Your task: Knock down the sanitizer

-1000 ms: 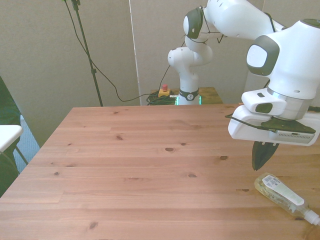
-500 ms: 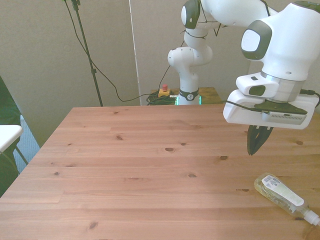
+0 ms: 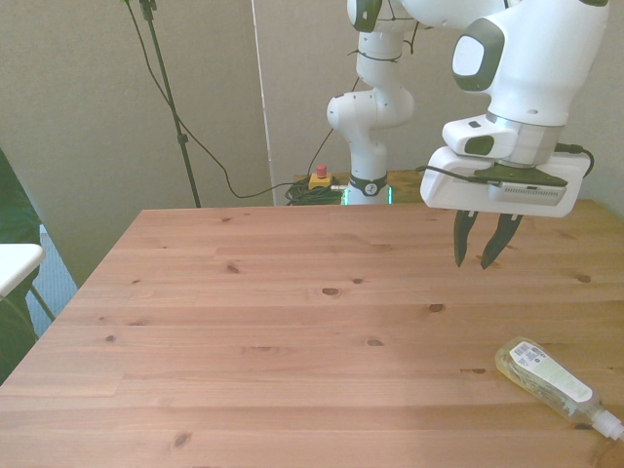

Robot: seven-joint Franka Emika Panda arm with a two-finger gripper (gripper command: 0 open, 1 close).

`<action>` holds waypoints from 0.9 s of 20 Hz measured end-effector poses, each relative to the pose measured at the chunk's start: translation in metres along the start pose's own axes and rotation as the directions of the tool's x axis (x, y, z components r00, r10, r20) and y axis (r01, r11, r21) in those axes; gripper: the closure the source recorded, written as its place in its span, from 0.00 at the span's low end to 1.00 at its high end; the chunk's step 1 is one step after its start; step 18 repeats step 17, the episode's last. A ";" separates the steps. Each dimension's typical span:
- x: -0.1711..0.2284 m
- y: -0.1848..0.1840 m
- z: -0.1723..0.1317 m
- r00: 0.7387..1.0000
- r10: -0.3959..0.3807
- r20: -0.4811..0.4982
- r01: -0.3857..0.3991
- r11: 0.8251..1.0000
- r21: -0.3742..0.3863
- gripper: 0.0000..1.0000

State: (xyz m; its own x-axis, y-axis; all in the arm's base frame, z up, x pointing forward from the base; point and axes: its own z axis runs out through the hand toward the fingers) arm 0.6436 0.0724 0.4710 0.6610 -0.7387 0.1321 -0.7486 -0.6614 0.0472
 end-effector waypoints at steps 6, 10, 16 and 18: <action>-0.016 0.027 -0.003 1.000 -0.002 0.006 0.002 1.000 0.001 0.00; -0.028 0.044 0.000 1.000 -0.005 0.017 0.005 1.000 -0.001 0.00; -0.040 0.067 0.007 1.000 -0.006 0.017 0.006 1.000 0.014 0.00; -0.042 0.069 0.009 1.000 -0.007 0.015 0.006 1.000 0.018 0.00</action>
